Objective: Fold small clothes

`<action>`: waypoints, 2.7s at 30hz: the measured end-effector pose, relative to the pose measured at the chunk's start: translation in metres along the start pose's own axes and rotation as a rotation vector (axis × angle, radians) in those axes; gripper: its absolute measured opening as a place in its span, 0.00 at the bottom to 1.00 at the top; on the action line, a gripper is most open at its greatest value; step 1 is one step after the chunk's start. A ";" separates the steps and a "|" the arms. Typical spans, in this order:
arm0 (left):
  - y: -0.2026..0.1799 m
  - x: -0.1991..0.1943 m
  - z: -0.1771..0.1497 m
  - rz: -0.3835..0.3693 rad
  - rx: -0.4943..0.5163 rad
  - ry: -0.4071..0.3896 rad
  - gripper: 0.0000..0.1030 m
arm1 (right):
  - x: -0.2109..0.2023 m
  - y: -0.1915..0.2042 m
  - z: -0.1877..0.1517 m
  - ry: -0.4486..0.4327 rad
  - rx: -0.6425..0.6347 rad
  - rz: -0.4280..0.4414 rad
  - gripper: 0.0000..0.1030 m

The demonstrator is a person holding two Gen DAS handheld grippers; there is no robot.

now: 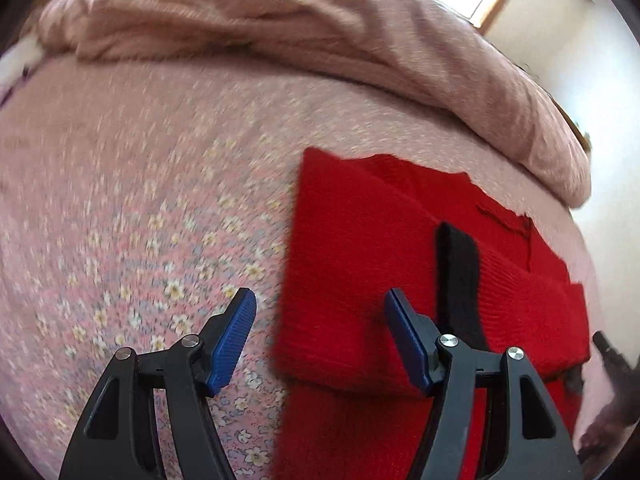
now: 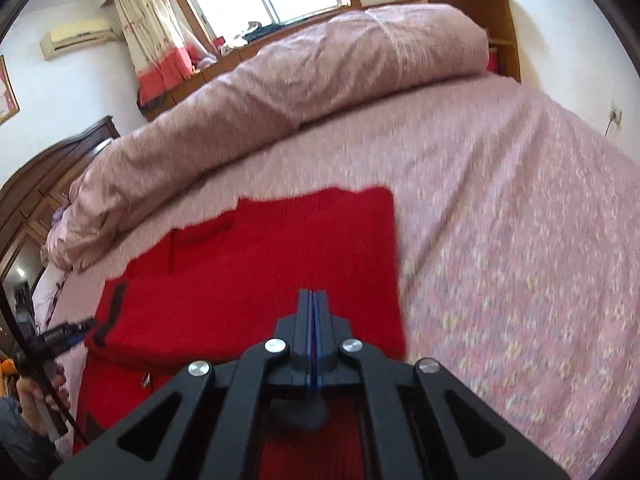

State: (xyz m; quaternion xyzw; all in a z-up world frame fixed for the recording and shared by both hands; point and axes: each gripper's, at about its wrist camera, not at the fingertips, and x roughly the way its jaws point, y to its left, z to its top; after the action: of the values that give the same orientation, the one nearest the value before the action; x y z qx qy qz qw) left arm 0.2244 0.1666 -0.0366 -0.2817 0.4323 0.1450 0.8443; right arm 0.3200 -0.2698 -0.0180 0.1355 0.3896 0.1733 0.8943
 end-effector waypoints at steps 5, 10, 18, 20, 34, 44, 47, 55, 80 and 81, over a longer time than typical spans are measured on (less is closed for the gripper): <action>0.001 0.004 0.002 0.057 0.029 0.038 0.60 | 0.031 -0.012 -0.009 0.089 -0.031 -0.182 0.00; -0.006 -0.004 -0.004 0.127 0.109 -0.006 0.59 | 0.021 0.002 -0.011 0.078 -0.129 -0.251 0.00; -0.010 -0.070 -0.041 0.117 0.212 -0.138 0.59 | -0.038 0.024 -0.023 -0.013 -0.067 -0.061 0.07; -0.010 -0.087 -0.057 0.103 0.241 -0.161 0.59 | -0.056 0.028 -0.032 -0.046 -0.075 -0.061 0.21; 0.012 -0.116 -0.161 0.054 0.313 -0.025 0.58 | -0.137 -0.040 -0.145 -0.104 0.138 0.121 0.27; 0.037 -0.116 -0.186 -0.010 0.251 -0.003 0.61 | -0.141 -0.047 -0.191 -0.010 0.247 0.065 0.61; 0.035 -0.116 -0.192 -0.007 0.251 0.007 0.66 | -0.140 -0.048 -0.196 0.000 0.263 0.077 0.65; 0.049 -0.135 -0.207 -0.190 0.150 0.081 0.68 | -0.139 -0.074 -0.213 -0.005 0.439 0.251 0.65; 0.064 -0.132 -0.212 -0.502 -0.073 0.195 0.73 | -0.128 -0.059 -0.228 0.012 0.520 0.397 0.67; 0.064 -0.131 -0.212 -0.502 -0.075 0.195 0.73 | -0.127 -0.059 -0.228 0.012 0.523 0.396 0.67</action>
State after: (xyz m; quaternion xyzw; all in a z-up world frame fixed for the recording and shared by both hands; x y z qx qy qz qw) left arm -0.0209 0.0904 -0.0513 -0.4239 0.4224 -0.0805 0.7971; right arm 0.0818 -0.3511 -0.1079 0.4328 0.3923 0.2384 0.7759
